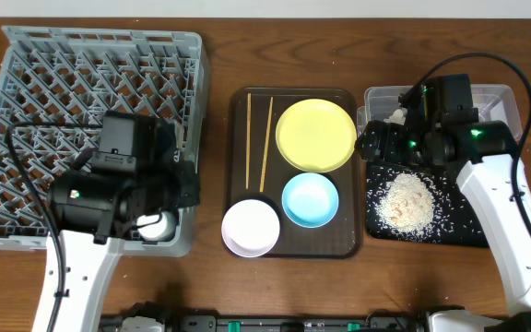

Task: Sort waste into correct bins and load items into the dishwasher
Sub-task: 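Move left gripper to the brown tray and grasp a wooden chopstick, then carry the chopstick to the dish rack and release it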

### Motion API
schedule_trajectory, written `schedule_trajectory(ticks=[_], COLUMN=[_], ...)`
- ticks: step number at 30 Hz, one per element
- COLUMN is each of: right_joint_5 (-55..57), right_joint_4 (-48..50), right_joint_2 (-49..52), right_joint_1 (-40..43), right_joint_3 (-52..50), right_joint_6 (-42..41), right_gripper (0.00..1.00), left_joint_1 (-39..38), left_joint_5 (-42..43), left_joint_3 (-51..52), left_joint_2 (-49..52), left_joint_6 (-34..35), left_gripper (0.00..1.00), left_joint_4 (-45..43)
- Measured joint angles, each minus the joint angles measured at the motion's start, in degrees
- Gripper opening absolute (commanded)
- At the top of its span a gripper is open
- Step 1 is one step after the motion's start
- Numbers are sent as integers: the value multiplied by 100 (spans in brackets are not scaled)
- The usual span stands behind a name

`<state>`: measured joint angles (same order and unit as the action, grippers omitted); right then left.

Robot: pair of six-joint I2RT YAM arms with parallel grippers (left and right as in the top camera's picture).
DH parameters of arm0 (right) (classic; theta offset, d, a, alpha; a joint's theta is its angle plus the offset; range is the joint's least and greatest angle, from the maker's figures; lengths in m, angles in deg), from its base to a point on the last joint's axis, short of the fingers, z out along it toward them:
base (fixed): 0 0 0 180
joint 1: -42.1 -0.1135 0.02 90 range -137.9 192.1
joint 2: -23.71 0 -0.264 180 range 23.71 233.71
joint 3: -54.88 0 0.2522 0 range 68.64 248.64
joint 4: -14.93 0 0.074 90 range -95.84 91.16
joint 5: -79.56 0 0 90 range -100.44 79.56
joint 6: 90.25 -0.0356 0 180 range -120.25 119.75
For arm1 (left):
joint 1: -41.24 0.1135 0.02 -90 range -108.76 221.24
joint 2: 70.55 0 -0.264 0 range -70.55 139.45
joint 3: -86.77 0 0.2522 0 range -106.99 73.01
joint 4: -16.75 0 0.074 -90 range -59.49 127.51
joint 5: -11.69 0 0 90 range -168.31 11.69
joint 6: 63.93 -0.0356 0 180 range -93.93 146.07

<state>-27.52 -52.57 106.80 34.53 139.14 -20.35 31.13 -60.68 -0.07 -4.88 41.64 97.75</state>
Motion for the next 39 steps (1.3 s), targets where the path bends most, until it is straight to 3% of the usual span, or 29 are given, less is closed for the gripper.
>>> schedule_trajectory(ticks=[3, 7, 18, 24, 31, 39], right_joint_5=[2, 0, 2, 2, 2, 2], right_joint_4=[2, 2, 2, 4, 4, 2], right_joint_2=[0, 0, 0, 0, 0, 0], right_joint_1=[0, 0, 0, 0, 0, 0], right_joint_3=[0, 0, 0, 0, 0, 0], right_joint_6=[0, 0, 0, 2, 0, 2], right_gripper=[99, 99, 99, 99, 99, 99], left_joint_1=[-144, -400, -1069, -1298, -1294, -1294], left_joint_5=[-223, -415, -780, -1209, -1427, -1502], left_joint_3=[0, 0, -2, -2, -2, -2], left_joint_2=[26, 345, 2542, 3311, 4151, 4754], left_joint_6=[-44, -160, -411, -549, -643, -651], left_gripper=[58, 66, 65, 58, 57, 39], left_joint_4=[-393, -1217, -2573, -3012, -3436, -3729])
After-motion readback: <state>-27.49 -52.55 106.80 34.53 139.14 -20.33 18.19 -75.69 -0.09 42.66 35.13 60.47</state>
